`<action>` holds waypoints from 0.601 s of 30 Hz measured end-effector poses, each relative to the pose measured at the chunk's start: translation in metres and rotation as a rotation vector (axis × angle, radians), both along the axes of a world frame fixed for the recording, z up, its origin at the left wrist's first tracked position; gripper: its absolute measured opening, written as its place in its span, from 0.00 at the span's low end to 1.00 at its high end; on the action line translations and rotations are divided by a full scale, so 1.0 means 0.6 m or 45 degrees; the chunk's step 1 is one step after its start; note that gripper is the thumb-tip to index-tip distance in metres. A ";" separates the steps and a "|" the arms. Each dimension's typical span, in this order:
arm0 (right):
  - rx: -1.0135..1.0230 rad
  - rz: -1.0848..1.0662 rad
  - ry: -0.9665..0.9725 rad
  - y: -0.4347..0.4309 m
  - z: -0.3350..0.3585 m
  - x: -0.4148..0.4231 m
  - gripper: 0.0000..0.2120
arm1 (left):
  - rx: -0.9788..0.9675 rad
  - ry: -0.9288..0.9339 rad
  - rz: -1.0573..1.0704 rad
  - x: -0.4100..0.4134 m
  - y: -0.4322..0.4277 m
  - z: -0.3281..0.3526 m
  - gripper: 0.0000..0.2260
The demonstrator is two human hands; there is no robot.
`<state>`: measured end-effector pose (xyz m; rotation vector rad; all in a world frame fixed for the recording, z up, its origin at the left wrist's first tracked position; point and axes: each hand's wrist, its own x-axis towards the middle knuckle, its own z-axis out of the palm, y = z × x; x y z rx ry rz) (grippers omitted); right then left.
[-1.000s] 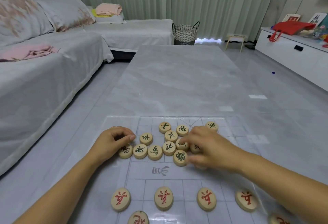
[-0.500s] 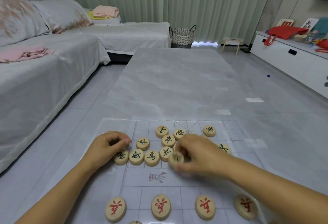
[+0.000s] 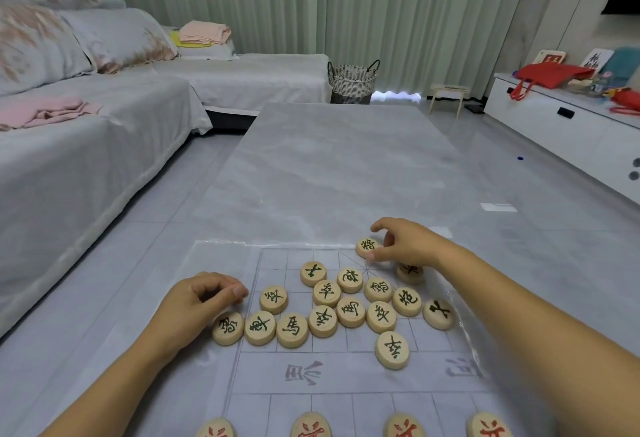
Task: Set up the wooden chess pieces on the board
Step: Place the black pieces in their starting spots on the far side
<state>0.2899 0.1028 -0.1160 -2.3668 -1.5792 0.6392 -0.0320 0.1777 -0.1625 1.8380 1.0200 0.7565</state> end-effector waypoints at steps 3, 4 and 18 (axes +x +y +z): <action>0.049 0.102 -0.028 0.000 -0.010 0.003 0.28 | -0.004 0.003 0.010 0.001 0.000 0.000 0.06; 0.085 0.116 -0.091 0.002 -0.017 0.000 0.26 | -0.012 -0.006 0.010 0.001 0.000 0.001 0.06; 0.177 0.027 -0.104 0.012 -0.028 -0.014 0.19 | -0.037 0.002 0.020 -0.001 -0.004 0.005 0.07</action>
